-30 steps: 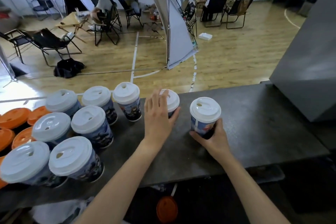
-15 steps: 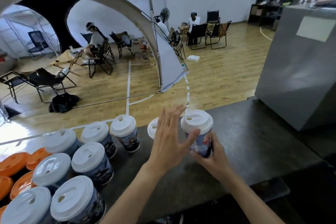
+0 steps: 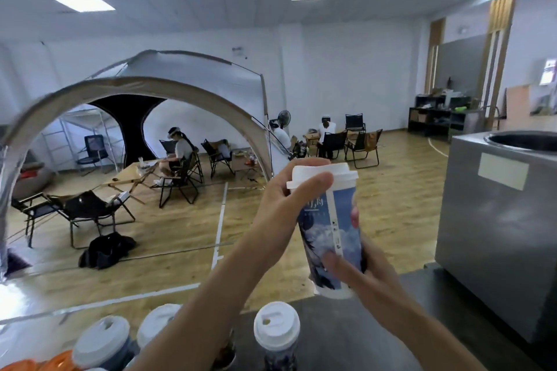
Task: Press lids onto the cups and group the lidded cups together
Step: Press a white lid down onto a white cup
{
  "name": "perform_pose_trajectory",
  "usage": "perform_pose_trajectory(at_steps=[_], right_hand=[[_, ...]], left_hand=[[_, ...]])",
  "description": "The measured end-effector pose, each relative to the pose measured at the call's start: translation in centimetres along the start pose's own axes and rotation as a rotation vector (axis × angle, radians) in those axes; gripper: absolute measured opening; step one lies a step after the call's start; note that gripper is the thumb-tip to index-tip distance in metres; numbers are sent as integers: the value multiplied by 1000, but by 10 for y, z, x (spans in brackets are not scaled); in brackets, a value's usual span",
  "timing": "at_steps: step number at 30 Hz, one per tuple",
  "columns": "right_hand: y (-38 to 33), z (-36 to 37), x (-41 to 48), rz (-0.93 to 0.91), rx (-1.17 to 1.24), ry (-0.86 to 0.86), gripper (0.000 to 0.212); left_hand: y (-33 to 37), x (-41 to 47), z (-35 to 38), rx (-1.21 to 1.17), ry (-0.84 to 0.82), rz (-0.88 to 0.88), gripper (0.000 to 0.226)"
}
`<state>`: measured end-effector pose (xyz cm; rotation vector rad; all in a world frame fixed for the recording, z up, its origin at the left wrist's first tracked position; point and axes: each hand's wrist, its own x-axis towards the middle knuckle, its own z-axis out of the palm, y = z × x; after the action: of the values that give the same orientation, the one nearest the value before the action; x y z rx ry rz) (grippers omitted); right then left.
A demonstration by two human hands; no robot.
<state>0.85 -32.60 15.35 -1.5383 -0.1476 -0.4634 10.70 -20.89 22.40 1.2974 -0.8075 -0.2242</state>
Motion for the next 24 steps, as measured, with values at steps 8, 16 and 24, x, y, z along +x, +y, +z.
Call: perform_pose_trajectory(at_steps=[8, 16, 24], right_hand=[[-72, 18, 57, -35, 286, -123, 74], [-99, 38, 73, -124, 92, -80, 64], [-116, 49, 75, -123, 8, -96, 59]], left_hand=[[94, 43, -14, -48, -67, 39, 50], [123, 59, -28, 30, 27, 183, 72], [137, 59, -35, 83, 112, 312, 68]])
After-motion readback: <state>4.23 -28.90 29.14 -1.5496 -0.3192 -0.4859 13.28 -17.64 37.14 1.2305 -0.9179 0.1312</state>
